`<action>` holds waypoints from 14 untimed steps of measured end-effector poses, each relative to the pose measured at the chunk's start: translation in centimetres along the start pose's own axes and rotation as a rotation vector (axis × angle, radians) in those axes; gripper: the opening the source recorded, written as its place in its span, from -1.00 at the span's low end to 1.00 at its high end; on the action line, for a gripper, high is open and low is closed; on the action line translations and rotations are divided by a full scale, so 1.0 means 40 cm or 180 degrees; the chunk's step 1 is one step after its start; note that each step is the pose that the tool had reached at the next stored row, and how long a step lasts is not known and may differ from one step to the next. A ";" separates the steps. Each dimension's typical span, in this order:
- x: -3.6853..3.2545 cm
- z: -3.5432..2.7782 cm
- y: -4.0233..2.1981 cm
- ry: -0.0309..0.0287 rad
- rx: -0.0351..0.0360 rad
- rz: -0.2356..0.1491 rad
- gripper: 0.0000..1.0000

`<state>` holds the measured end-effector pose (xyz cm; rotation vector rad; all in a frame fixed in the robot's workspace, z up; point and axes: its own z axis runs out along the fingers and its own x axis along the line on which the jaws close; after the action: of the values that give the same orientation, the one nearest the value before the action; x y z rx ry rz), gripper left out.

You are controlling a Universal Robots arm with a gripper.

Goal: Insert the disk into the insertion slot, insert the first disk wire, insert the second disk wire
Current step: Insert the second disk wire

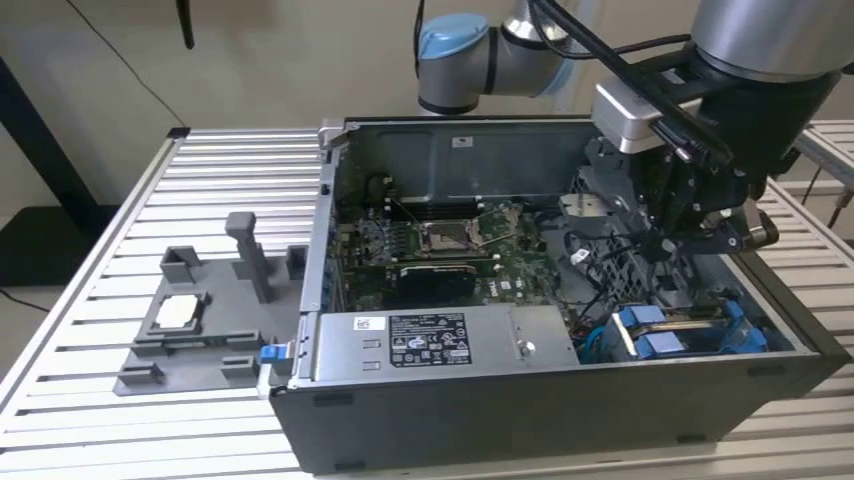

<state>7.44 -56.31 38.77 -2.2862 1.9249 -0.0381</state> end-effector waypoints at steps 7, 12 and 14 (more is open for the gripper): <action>-0.012 -0.042 0.005 -0.0002 0.0001 0.0000 -0.79; -0.041 -0.043 0.019 -0.0001 0.0002 0.0000 -0.79; -0.050 -0.043 0.023 0.0000 0.0003 0.0000 -0.79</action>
<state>5.98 -54.65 40.50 -2.2855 1.9243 -0.0389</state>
